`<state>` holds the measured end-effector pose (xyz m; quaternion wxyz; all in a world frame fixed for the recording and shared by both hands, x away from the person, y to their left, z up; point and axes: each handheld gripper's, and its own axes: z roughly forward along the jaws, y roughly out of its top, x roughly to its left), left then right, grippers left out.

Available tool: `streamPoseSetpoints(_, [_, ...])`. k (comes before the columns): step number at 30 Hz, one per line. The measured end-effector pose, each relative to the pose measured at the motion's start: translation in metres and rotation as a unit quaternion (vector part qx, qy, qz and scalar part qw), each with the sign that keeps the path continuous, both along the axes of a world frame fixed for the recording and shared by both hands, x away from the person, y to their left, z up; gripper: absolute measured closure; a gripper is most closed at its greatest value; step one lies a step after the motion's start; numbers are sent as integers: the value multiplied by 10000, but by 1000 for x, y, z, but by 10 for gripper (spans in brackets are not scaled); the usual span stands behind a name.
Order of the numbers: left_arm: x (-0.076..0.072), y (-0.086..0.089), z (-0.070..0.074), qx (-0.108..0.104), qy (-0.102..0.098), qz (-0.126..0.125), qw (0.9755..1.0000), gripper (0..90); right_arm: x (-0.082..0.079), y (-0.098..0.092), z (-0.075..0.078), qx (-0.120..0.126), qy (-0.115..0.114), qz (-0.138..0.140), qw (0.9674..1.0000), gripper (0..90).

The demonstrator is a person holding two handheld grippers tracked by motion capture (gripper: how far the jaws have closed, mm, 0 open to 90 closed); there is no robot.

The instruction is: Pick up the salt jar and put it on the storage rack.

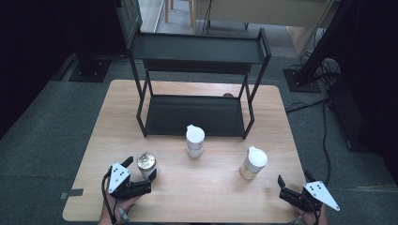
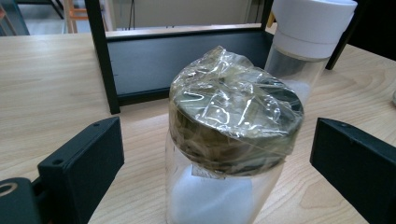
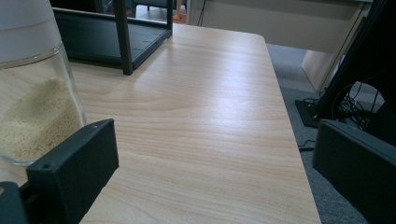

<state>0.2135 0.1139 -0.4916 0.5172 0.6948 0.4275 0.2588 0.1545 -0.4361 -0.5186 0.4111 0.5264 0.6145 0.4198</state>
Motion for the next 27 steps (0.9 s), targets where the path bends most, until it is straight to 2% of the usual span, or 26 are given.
streamPoseSetpoints(15, [12, -16, -5, 155, 84, 158, 9997, 67, 0, 0, 0, 1, 1, 19, 10000, 1])
streamPoseSetpoints(17, [12, -16, -5, 156, 53, 182, 9997, 128, 0, 0, 0, 2, 1, 18, 10000, 1])
streamPoseSetpoints(19, [12, -16, -4, 157, 11, 244, 9996, 130, 0, 0, 0, -1, -8, 23, 10000, 1])
streamPoseSetpoints(22, [13, -15, -4, 191, -24, 243, 9995, 218, 0, 0, 0, 2, -2, 24, 10000, 1])
streamPoseSetpoints(26, [13, -16, -4, 210, -14, 222, 9995, 237, 0, 0, 0, 2, -10, 26, 10000, 1])
streamPoseSetpoints(27, [12, -17, -3, 210, -32, 148, 9997, 261, 0, 0, 0, 4, -10, 24, 10000, 1])
